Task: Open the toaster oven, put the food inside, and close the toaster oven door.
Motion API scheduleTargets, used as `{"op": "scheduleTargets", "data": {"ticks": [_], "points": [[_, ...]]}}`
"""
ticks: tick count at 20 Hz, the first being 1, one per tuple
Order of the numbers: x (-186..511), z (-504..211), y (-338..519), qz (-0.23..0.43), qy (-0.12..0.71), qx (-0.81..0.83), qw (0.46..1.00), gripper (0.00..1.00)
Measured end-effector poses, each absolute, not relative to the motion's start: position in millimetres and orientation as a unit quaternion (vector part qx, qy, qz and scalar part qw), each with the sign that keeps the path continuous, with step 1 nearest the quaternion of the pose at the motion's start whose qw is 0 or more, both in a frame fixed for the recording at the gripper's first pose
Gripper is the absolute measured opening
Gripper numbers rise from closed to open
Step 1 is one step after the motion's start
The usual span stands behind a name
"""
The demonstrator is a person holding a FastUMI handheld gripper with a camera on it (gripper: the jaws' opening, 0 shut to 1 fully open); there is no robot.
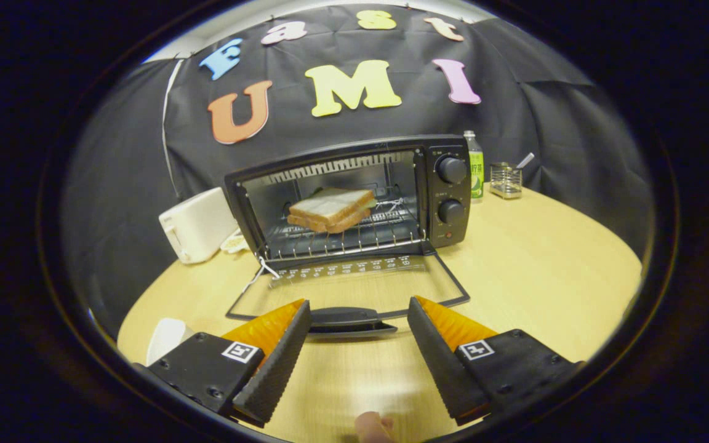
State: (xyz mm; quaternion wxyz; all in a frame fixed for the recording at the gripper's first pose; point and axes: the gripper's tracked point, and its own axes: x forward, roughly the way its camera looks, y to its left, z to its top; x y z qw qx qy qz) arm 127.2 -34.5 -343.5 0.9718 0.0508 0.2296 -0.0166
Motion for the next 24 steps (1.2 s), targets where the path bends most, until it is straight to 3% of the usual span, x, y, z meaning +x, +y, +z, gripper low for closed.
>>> {"op": "scheduleTargets", "data": {"ticks": [6,13,24], "points": [[110.4,-381.8,-10.2,-0.002,0.278,0.025,0.960,1.00],[125.1,-400.1,-11.8,-0.032,0.322,0.010,0.946,1.00],[123.5,-393.5,-8.0,-0.041,0.317,0.021,0.947,1.00]]}}
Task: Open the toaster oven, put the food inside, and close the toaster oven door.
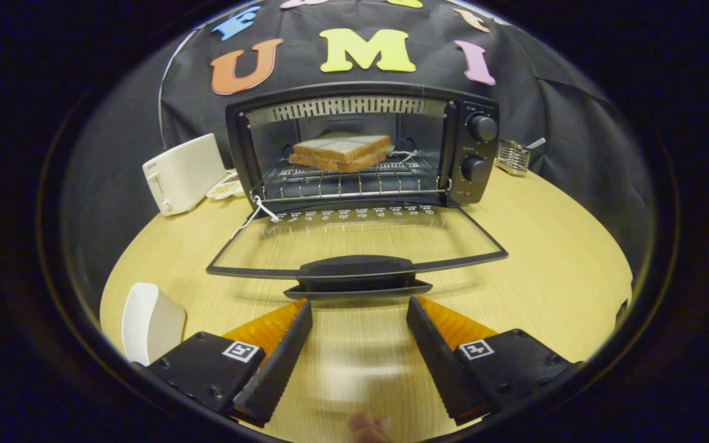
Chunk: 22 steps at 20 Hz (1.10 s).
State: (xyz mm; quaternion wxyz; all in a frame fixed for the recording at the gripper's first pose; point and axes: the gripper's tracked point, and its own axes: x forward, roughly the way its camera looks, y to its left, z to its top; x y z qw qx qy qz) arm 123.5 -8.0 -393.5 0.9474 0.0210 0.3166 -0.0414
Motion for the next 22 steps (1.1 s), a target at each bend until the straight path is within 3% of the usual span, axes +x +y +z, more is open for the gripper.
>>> {"op": "scheduleTargets", "data": {"ticks": [13,22], "points": [[138.3,-320.0,-2.5,-0.046,0.230,0.038,0.971,1.00],[190.9,-267.6,-0.6,-0.068,0.178,0.051,0.980,1.00]]}}
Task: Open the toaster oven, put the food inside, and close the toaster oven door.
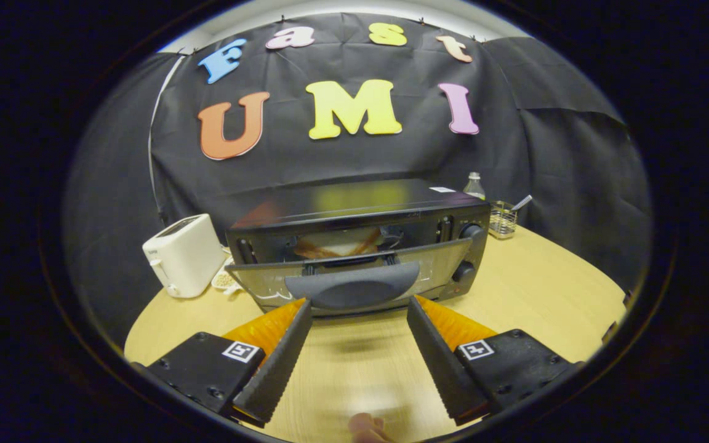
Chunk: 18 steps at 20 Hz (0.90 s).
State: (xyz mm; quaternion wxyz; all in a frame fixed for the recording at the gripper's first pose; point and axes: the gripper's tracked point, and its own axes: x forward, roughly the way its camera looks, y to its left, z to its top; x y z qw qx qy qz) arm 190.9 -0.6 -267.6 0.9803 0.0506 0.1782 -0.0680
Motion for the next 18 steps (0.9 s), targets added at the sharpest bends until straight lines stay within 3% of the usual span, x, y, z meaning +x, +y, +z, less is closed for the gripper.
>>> {"op": "scheduleTargets", "data": {"ticks": [11,18], "points": [[151.6,-200.0,11.0,-0.050,0.147,0.021,0.988,1.00],[103.6,-113.5,-1.6,-0.052,0.089,0.015,0.995,1.00]]}}
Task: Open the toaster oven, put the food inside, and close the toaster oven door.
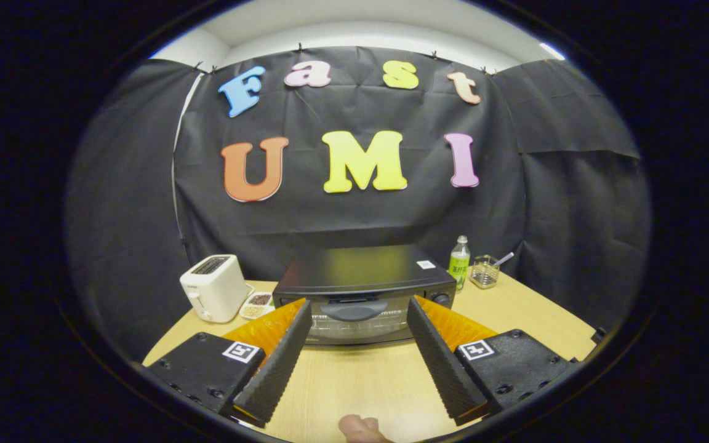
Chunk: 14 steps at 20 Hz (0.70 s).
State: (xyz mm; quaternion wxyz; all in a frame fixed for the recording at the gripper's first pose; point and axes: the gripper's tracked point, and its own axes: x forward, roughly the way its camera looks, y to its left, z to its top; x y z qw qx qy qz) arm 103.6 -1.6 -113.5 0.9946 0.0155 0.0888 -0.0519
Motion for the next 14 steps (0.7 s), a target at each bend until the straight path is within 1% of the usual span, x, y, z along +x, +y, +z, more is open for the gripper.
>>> {"op": "scheduleTargets", "data": {"ticks": [1,4,6,14], "points": [[95.0,-99.4,-3.6,-0.052,0.077,0.017,0.996,1.00],[67.4,-60.2,-23.2,-0.085,0.050,-0.007,0.995,1.00],[49.1,-34.9,-22.6,-0.088,0.024,-0.019,0.996,1.00],[-9.3,21.7,-7.4,-0.056,-0.031,-0.014,0.998,1.00]]}}
